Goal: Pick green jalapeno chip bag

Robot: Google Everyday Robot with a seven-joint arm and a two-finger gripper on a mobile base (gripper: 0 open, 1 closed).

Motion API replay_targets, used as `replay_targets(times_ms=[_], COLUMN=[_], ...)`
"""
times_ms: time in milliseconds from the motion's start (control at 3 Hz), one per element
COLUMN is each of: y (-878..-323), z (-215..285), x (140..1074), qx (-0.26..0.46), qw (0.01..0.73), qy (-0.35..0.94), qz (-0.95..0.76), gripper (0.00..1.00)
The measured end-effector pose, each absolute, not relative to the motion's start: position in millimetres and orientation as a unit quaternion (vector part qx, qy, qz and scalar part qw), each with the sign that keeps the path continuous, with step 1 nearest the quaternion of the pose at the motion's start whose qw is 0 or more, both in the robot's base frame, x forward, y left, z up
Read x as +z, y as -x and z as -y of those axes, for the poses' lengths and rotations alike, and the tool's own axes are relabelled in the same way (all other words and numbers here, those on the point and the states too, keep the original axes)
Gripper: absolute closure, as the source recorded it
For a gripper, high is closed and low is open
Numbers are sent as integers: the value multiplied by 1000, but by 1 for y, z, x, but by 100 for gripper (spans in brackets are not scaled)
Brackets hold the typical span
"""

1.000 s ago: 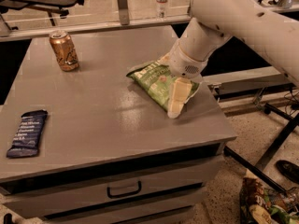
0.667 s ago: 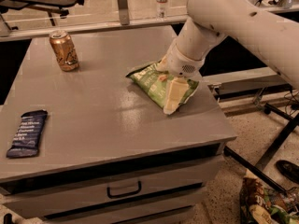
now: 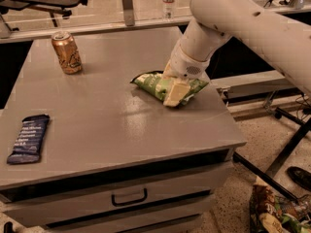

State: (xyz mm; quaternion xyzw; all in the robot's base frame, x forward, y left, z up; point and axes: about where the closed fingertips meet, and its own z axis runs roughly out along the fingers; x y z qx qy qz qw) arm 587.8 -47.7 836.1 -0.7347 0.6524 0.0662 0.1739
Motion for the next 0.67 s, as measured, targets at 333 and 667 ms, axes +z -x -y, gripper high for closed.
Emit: replay_targets(times_ms=[333,667], y=[-588,-588], z=[48,48], x=[841,841], qx=[66,66], qw=[174,174], qy=[735,735], qz=[-652,-652], gripper=[100,100])
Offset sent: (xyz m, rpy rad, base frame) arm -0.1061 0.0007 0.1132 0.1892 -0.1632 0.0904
